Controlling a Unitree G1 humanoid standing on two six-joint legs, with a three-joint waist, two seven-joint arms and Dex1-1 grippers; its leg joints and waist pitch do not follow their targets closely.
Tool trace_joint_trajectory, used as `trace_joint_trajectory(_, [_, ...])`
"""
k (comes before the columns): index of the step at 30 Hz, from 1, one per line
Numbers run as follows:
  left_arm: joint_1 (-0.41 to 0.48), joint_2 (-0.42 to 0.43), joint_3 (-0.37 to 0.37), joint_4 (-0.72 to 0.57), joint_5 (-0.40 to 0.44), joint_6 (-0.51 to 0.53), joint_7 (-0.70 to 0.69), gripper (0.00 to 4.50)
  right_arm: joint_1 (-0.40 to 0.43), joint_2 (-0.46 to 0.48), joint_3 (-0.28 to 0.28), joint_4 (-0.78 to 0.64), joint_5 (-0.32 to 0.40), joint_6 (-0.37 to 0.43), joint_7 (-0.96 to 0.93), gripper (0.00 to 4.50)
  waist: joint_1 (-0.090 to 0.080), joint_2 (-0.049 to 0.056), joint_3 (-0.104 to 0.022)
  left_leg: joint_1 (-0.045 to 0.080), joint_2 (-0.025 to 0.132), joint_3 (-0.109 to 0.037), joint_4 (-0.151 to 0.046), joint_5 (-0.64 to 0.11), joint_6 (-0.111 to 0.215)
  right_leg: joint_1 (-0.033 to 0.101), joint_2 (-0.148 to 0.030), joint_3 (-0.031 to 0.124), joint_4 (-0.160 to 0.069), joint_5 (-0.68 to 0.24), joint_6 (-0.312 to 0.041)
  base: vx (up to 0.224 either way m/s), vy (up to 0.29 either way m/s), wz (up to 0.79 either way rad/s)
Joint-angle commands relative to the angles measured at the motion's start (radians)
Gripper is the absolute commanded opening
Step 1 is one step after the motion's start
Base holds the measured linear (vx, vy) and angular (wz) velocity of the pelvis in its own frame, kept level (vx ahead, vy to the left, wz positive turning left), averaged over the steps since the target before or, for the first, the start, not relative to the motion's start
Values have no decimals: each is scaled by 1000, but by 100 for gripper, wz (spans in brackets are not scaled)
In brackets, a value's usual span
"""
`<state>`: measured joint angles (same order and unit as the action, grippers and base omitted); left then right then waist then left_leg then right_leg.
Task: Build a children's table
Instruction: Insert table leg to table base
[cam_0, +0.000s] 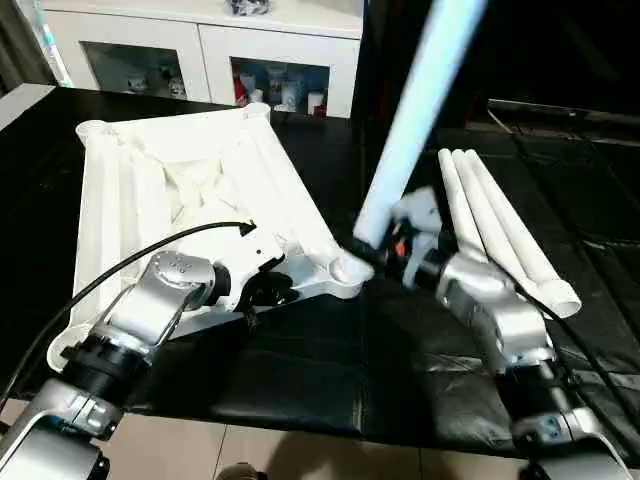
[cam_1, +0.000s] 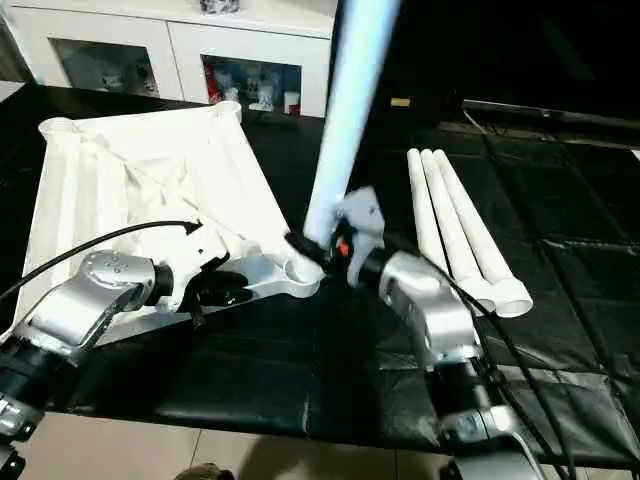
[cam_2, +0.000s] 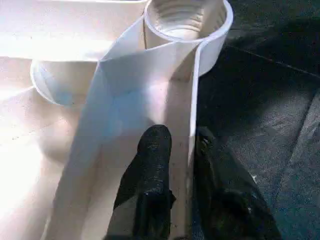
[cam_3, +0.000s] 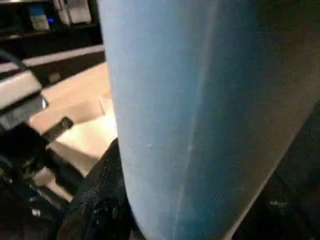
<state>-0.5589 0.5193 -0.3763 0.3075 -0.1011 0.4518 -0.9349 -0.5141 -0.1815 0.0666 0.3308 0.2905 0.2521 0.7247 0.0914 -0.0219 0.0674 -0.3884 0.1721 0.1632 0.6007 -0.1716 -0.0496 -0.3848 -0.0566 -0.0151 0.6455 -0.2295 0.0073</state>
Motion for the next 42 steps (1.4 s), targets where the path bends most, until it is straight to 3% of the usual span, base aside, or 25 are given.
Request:
trace_joint_trajectory(1, [-21,5,-10,12,18,-8,-5,73,-15,-4,-21,16,17,-7,1,192,3,14,-76,25,46,-10,-72,-148,-20,39,-74,32,-67,40,-253,0,0,0])
trace_joint_trajectory(5, [-26,2,-9,23,23,-15,-16,41,-9,-2,-17,29,-1,-80,6,192,2,14,-76,25,47,-9,-73,-161,-25,39,-76,32,-69,23,-255,0,0,0])
trace_joint_trajectory(11, [-33,-4,-6,46,32,-29,-36,2,-10,5,-5,53,-20,-94,14,192,2,16,-76,26,47,-10,-73,-166,-26,39,-76,33,-68,23,-255,0,0,0])
trace_joint_trajectory(14, [-32,-9,-1,51,29,-49,-52,2,-26,2,-10,84,12,-30,48,192,-1,15,-77,25,45,-10,-73,-154,-16,43,-74,32,-67,44,-262,0,0,0])
trace_joint_trajectory(23, [-18,-19,11,59,9,-134,-112,0,-54,-4,16,157,-12,-6,85,192,2,14,-76,25,48,-9,-72,-143,-7,43,-76,32,-66,50,-275,0,0,0])
trace_joint_trajectory(27, [-17,-23,13,64,10,-140,-114,0,-66,-4,39,188,-41,-11,91,192,3,12,-77,26,49,-8,-72,-140,-5,40,-77,31,-65,51,-275,0,0,0])
trace_joint_trajectory(28, [-18,-24,15,69,12,-144,-116,0,-72,-2,45,206,-51,-22,92,192,3,7,-76,26,49,-8,-72,-144,-5,41,-77,31,-65,40,-274,0,0,0])
trace_joint_trajectory(36, [-13,-30,27,72,13,-149,-121,0,-106,8,80,302,-114,-49,63,192,1,8,-75,27,50,-5,-73,-153,-12,38,-79,33,-68,5,-269,0,0,0])
trace_joint_trajectory(42, [-12,-33,32,71,15,-156,-124,0,-130,18,78,353,-120,-55,71,192,-1,7,-74,27,50,-5,-74,-167,-8,37,-80,33,-70,-17,-269,0,0,0])
